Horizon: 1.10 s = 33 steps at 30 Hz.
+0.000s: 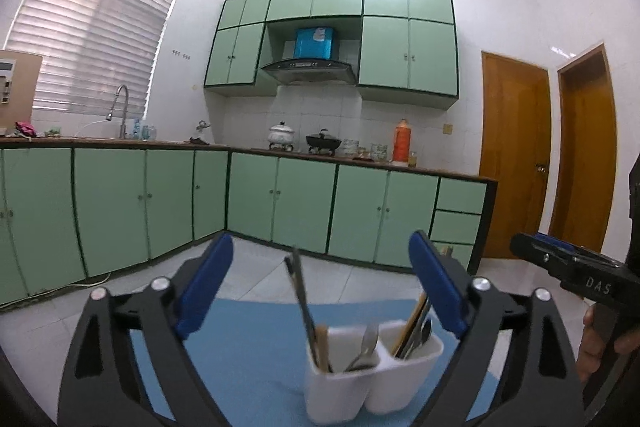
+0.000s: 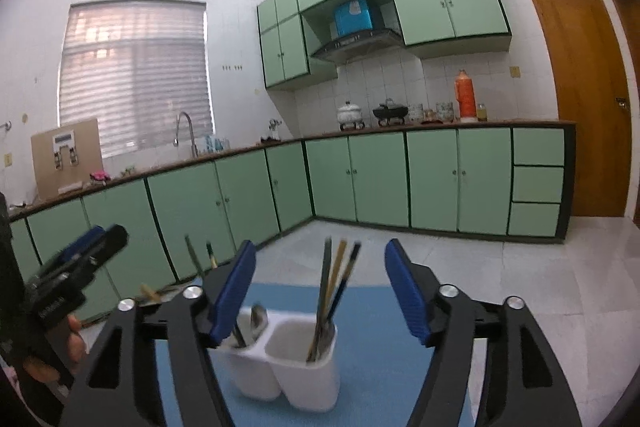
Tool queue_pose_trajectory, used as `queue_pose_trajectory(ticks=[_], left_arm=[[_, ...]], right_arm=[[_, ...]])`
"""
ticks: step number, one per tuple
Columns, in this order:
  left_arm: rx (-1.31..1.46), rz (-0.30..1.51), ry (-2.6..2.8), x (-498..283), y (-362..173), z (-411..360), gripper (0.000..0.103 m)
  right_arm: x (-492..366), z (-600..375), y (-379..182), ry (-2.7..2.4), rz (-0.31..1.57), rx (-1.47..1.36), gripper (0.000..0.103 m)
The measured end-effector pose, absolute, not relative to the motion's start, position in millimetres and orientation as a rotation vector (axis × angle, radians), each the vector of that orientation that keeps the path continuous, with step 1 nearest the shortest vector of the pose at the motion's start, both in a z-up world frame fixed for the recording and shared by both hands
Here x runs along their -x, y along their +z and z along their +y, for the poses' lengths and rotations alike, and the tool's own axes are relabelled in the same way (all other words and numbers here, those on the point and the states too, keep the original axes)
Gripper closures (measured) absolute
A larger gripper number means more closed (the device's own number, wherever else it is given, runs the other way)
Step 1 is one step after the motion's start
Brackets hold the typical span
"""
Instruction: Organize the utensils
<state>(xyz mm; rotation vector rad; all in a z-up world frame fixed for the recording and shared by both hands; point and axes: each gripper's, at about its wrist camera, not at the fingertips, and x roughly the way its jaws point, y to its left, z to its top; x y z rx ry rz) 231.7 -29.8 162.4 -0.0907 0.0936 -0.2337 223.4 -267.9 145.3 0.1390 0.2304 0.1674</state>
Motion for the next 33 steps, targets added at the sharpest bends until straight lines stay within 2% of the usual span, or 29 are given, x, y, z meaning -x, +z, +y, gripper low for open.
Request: queue_pose_trajectory(ticks=[7,16,33], left_arm=[[0.063,0.202,-0.198,-194.7,149.4,-18.1,0.009],[0.026,0.321,-0.158,-153.2,137.1,-8.1,0.006],[-0.006,0.423,-0.171,-106.5,152.4,-0.6,0.006]], right_arm=[[-191.2,-261.4,129.0,0.185,0.3,-0.127,0.02],[-153.9,-249.4,119.8,0.208,0.373,-0.104,0.009],[-117.5,-242.5,125.2,0.207,0.513,-0.116,0.008]])
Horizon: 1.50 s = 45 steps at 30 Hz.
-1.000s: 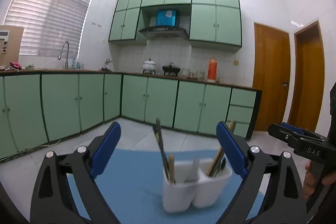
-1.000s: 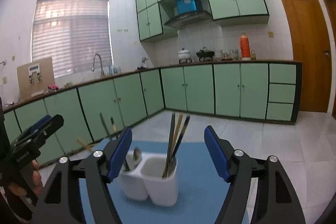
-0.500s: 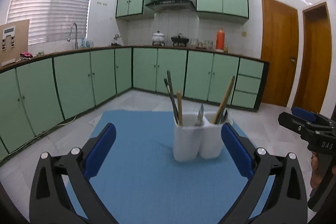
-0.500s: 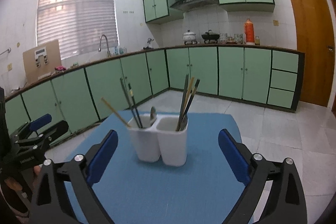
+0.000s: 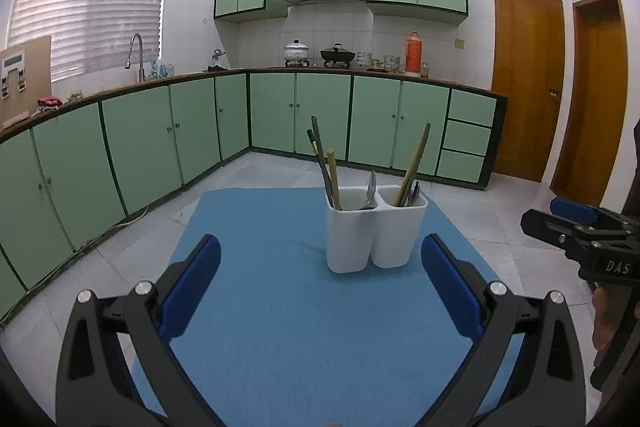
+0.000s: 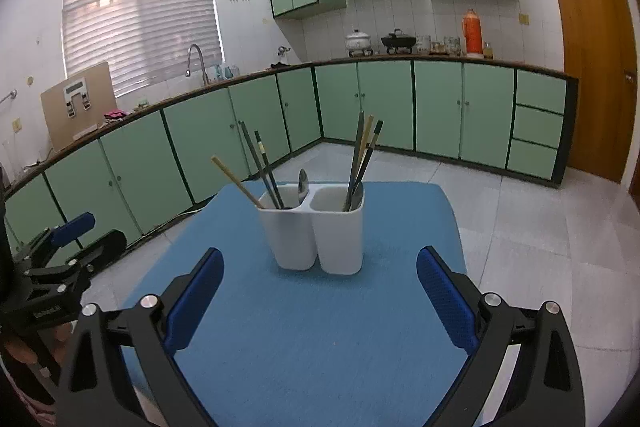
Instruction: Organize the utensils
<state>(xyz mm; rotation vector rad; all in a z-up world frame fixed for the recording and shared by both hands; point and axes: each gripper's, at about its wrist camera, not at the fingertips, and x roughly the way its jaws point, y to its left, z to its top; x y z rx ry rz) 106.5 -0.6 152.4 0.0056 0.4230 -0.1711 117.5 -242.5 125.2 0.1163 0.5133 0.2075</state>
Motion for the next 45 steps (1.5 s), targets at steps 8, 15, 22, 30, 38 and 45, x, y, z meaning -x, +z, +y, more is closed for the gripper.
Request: queue_pose_trajectory(ticks=[8,15,22,30,38,45], left_arm=[[0.02,0.485,-0.167,-98.7,151.4,6.7,0.006],[0.011,0.518,-0.179,-95.6,150.9,4.2,0.006],[0.017,0.533,-0.173,-96.4,149.8,3.4,0.006],[0.009,0.558,-0.154,-100.9,143.8,1.6,0.006],[0.006,0.566,-0.148,-104.0,141.2,-1.5,0.006],[0.004,0.563,-0.146,-104.5,140.8,-2.2,0.006]], right_arm=[[-111.4,-236.0,123.4,0.201,0.575,-0.095,0.008],[-110.0,-233.3,122.0,0.206,0.608,-0.084,0.008],[-110.0,-228.1,115.8,0.205,0.644,-0.071,0.008],[-111.9,-225.6,115.7,0.209,0.655,-0.063,0.008],[-113.9,-225.2,113.4,0.211,0.66,-0.064,0.008],[-113.9,-223.5,113.8,0.212,0.654,-0.059,0.008]])
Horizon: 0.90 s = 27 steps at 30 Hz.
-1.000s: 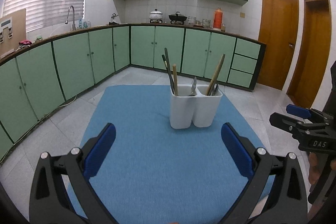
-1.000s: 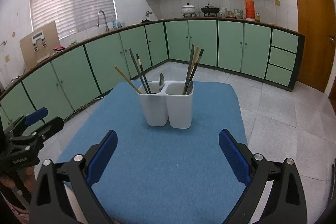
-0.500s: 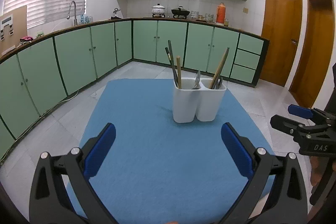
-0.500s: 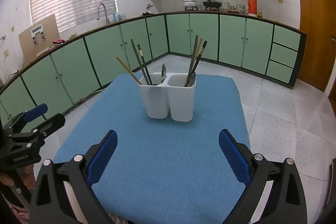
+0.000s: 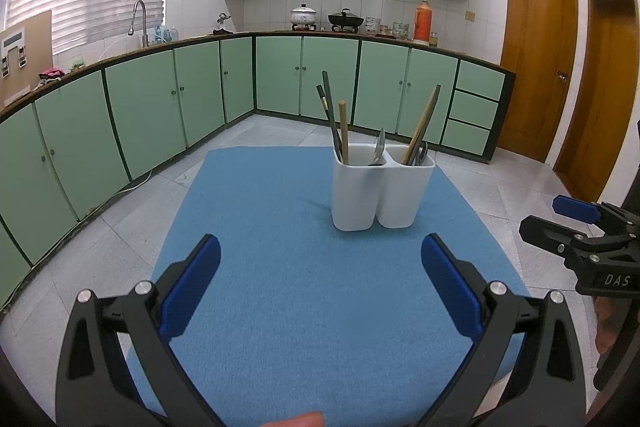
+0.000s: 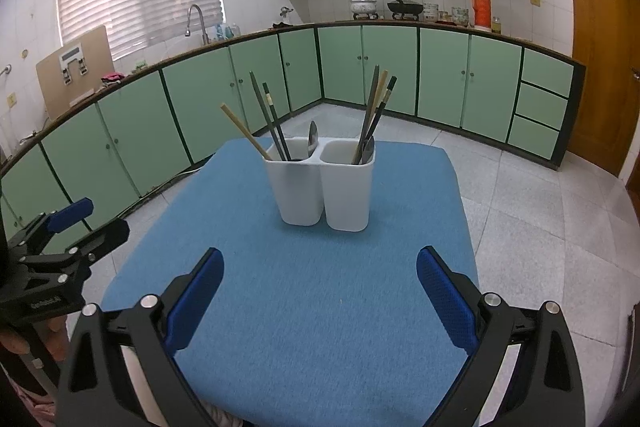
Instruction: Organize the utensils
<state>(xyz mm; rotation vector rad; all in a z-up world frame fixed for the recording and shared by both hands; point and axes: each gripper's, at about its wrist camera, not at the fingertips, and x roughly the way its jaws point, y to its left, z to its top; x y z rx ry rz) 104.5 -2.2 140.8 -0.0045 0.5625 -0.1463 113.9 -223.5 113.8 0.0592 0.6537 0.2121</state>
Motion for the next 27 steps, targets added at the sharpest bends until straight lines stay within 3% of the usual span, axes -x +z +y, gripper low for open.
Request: queue_pose_trajectory(ticks=[27], left_arm=[[0.002,0.546,-0.141,-104.3,139.4,-5.6,0.006]], right_arm=[[-114.1,-221.5,114.3,0.209,0.646,-0.049,0.008]])
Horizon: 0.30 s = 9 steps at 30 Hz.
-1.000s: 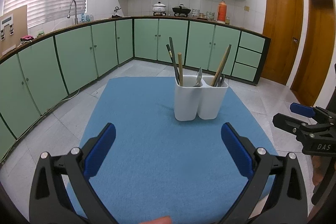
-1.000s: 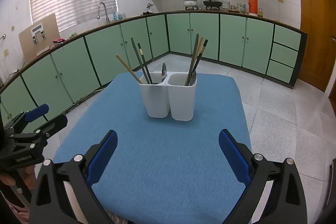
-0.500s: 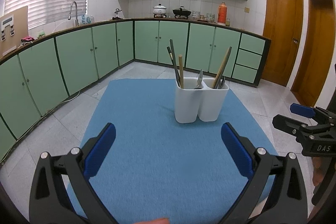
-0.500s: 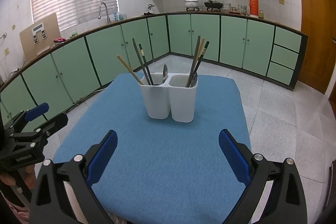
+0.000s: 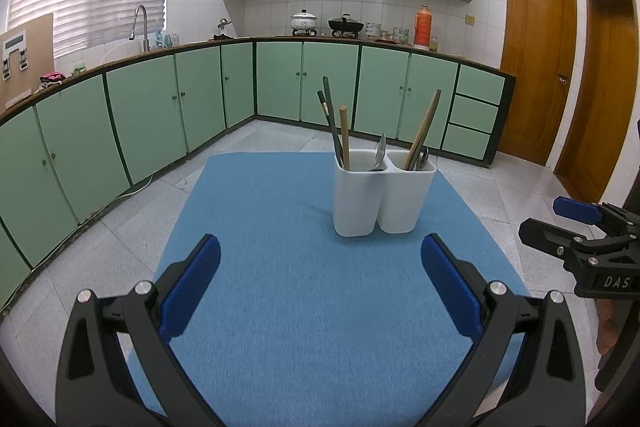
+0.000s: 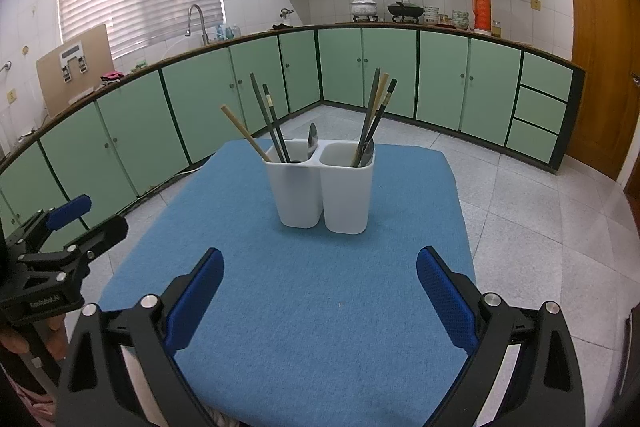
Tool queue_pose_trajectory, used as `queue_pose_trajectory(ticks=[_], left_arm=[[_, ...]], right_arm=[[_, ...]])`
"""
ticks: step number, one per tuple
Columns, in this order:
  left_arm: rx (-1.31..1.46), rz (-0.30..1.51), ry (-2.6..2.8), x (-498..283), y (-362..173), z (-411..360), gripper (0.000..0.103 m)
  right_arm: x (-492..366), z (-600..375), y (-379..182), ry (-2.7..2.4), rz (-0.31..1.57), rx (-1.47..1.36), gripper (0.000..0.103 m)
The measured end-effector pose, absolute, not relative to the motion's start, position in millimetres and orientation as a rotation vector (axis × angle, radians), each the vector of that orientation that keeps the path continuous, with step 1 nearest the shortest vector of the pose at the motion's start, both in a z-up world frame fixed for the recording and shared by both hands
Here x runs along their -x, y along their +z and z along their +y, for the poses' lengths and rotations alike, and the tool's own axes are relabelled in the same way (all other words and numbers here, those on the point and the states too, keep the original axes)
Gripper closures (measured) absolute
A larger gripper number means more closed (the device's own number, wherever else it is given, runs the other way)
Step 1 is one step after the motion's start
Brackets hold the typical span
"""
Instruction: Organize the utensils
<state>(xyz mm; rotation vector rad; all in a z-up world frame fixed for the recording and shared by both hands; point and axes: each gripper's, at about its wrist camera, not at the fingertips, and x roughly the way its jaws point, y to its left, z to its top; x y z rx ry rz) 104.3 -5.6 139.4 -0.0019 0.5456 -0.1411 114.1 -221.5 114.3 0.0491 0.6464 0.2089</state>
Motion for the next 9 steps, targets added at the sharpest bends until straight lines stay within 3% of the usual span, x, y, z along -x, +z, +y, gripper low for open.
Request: queue_pose_trajectory(ticks=[9], left_arm=[[0.011,0.552,-0.143,-106.5,139.6,-5.7,0.006]], right_arm=[[-114.1,-221.4,114.3,0.209,0.647,-0.049,0.008]])
